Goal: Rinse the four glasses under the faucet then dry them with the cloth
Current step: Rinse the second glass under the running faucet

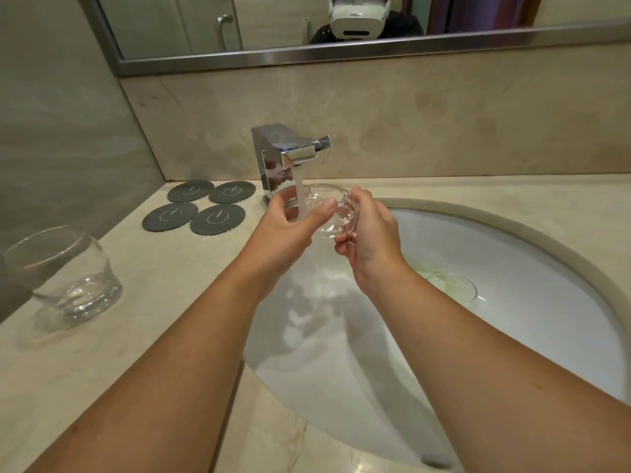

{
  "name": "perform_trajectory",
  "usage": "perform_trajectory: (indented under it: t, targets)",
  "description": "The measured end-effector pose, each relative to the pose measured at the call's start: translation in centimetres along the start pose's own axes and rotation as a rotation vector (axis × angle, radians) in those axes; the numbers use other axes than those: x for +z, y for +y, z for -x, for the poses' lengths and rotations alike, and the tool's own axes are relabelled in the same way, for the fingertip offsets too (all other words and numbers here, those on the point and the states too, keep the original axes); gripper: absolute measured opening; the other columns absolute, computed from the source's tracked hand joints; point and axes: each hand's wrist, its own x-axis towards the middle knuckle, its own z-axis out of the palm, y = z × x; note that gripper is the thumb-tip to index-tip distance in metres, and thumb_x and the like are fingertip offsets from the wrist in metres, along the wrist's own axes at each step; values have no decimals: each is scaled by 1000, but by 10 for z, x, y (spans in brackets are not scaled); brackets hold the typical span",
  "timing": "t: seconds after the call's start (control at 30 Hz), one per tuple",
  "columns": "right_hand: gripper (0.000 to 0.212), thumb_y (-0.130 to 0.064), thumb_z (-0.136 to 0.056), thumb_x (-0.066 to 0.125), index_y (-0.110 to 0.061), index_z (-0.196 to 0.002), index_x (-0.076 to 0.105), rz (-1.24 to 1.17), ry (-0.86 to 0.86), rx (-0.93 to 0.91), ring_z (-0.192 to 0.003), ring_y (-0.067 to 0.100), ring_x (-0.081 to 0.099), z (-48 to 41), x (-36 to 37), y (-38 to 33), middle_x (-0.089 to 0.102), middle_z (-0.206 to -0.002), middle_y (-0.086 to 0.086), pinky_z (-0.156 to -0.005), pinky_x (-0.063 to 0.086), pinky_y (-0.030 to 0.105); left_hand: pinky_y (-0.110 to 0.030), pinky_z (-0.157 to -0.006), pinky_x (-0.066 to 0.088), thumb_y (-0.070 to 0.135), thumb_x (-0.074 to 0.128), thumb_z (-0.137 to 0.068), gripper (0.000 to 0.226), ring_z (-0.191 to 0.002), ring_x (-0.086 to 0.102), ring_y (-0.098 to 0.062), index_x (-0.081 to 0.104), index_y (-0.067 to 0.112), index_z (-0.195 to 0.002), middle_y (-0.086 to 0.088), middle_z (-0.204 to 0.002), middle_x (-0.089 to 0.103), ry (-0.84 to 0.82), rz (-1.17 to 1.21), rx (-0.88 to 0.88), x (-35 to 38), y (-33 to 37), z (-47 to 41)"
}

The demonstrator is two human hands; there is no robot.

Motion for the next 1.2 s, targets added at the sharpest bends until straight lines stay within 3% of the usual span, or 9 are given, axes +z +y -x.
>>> perform_trajectory:
  t: [0.17,0.33,0.47,0.57,0.7,0.83,0.97,1.07,1.2]
  targets:
    - [36,-38,-87,68,-19,-118,68,65,-37,-102,-54,19,54,3,3,2,70,-96,5,-49,44,30,-27,-81,56,61,78,-88,59,-107,71,-8,59,27,-133,11,-121,71,64,-4,-39,1,3,4]
    - [40,-50,-100,61,-17,-120,68,73,-52,1,-58,20,59,3,3,0,70,-94,5,-48,41,27,-39,-100,60,60,86,-72,71,-111,74,-6,63,33,-133,9,-123,76,113,-81,99,-3,3,2]
    - [48,-62,-99,60,-17,-108,74,18,-80,118,-50,15,50,3,2,2,68,-90,4,-47,34,26,-41,-108,56,49,87,-72,71,-119,70,-4,60,34,-136,13,-127,74,81,-101,142,-2,4,5]
    - [38,-50,-99,66,-14,-111,72,-7,-59,78,-53,17,49,1,2,3,67,-94,6,-47,36,27,-33,-103,56,43,86,-73,78,-118,71,-5,56,29,-143,10,-130,72,49,-61,120,-2,2,3]
    - [28,-41,-96,67,-15,-105,69,-24,-37,12,-50,17,45,1,2,1,63,-86,8,-47,36,28,-35,-102,55,71,87,-70,96,-127,65,-4,50,30,-148,13,-137,68,52,-34,39,-1,1,0]
    - [33,-35,-95,68,-11,-117,69,2,-40,-34,-53,19,47,0,3,1,63,-85,7,-48,37,28,-28,-84,60,76,81,-68,99,-125,65,-5,54,25,-149,10,-141,65,104,-23,10,-2,4,2]
    - [40,-50,-97,64,-16,-116,71,30,-70,21,-56,20,54,0,3,1,71,-95,6,-48,37,27,-30,-82,57,46,88,-84,68,-114,73,-8,58,24,-141,5,-130,74,127,40,61,-1,7,2]
    - [49,-66,-97,59,-21,-104,74,25,-94,134,-49,15,50,2,2,0,67,-84,1,-48,33,26,-33,-87,59,43,88,-76,73,-114,74,-9,57,29,-140,4,-128,73,121,54,88,0,7,2]
    - [34,-47,-99,65,-14,-101,70,-51,-75,131,-46,14,45,4,3,-1,61,-74,4,-47,31,27,-40,-106,57,35,83,-72,79,-115,73,-7,54,32,-145,8,-131,72,89,33,93,0,5,1]
